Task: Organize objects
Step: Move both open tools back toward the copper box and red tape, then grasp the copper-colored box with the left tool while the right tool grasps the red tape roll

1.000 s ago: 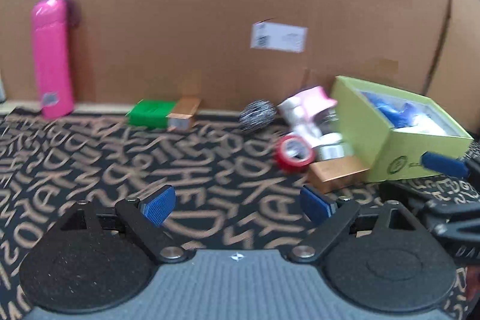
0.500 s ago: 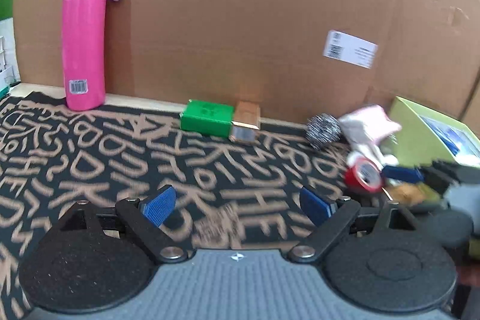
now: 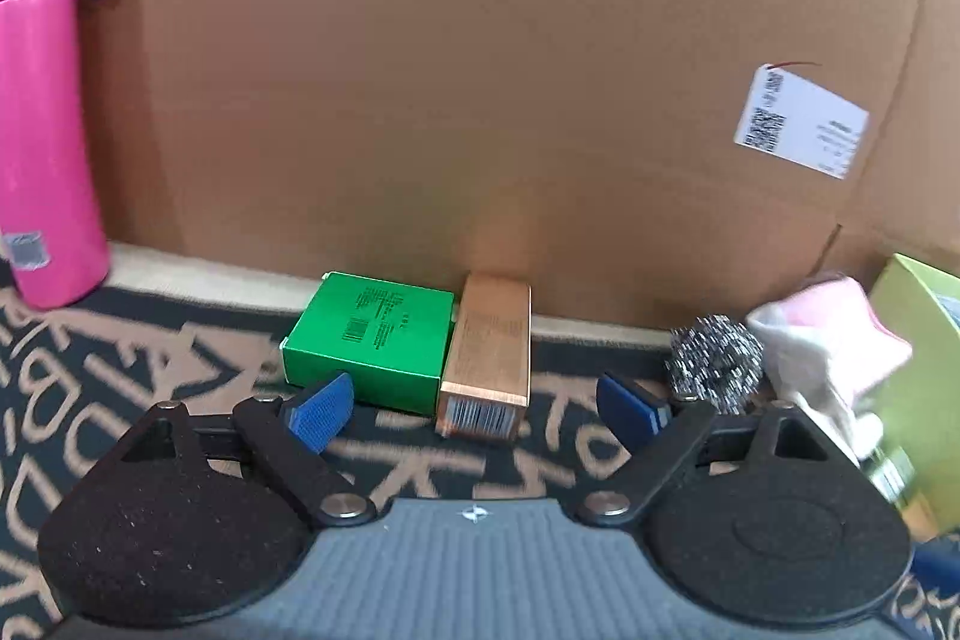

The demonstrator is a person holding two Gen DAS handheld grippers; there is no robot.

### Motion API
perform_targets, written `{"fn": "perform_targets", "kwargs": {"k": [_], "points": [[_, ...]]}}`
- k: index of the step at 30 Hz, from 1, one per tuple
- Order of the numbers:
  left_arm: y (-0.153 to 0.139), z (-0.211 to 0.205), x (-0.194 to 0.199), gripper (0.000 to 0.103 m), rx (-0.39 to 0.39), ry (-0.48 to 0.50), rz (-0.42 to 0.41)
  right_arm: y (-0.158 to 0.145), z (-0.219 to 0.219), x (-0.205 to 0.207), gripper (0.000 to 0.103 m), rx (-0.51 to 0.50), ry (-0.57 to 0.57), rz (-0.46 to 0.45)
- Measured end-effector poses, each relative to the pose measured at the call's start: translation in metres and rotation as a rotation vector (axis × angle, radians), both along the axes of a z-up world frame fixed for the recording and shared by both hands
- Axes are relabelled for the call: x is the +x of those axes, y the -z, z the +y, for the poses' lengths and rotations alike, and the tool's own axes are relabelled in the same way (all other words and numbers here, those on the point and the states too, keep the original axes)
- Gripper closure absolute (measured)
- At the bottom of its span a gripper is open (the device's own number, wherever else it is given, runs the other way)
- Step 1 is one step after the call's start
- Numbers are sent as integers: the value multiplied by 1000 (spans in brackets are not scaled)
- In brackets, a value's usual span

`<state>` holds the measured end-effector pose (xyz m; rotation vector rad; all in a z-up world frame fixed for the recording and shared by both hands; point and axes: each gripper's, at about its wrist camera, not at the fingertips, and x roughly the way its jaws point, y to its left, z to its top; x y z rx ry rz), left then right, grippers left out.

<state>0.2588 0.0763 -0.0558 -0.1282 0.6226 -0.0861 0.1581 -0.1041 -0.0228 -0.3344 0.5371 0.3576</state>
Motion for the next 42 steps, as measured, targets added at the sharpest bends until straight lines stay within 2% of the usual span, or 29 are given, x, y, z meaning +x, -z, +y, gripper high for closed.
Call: {"fn": "perform_targets", "kwargs": {"k": [1,2,4,6,7,8,9,11,12,15,18,24,25,26,28,32,35,36,38,42], "points": [[1,-1,4,12,9,-2,3,-1,0,4,57,-8,15,-16],[2,-3,9,12,20,-6,12,-1,-1,8,46,-18,27,-33],[6,-5,16,11,40,-22,37,2,1,18,40,-43,38,-35],[7,-10,14,12,66,-35,33,9,1,33,39,-50,45,10],[7,-13,13,17,94,-32,33,14,0,39,39,-47,41,32],[8,-15,9,28,134,-33,27,18,0,43,40,-39,34,53],[9,-16,5,32,168,-24,18,20,-2,45,41,-16,29,56],[8,-12,-5,61,148,30,0,19,-8,45,56,46,45,88],[7,-10,-10,68,132,54,-7,18,-9,43,56,55,52,92],[7,-8,-24,69,133,88,-15,15,-6,27,56,61,15,94],[7,-3,-46,70,106,122,-16,12,-8,5,56,120,-51,133],[0,5,-123,70,25,231,18,2,-24,-50,56,184,-90,178],[0,7,-133,65,9,233,22,0,-28,-57,56,190,-87,175],[3,7,-133,46,2,223,22,0,-33,-62,56,199,-87,173],[0,3,-133,30,2,195,11,2,-38,-65,56,226,-68,179],[-3,-15,-116,31,37,196,6,9,-42,-66,55,269,-41,204],[1,-24,-104,32,108,204,41,9,-45,-68,54,278,-35,199],[3,-25,-98,36,122,206,59,9,-45,-67,53,283,-33,197],[4,-24,-99,53,154,197,47,10,-43,-65,53,276,-27,195],[1,-20,-102,55,149,194,71,13,-39,-61,52,266,-32,208]]}}
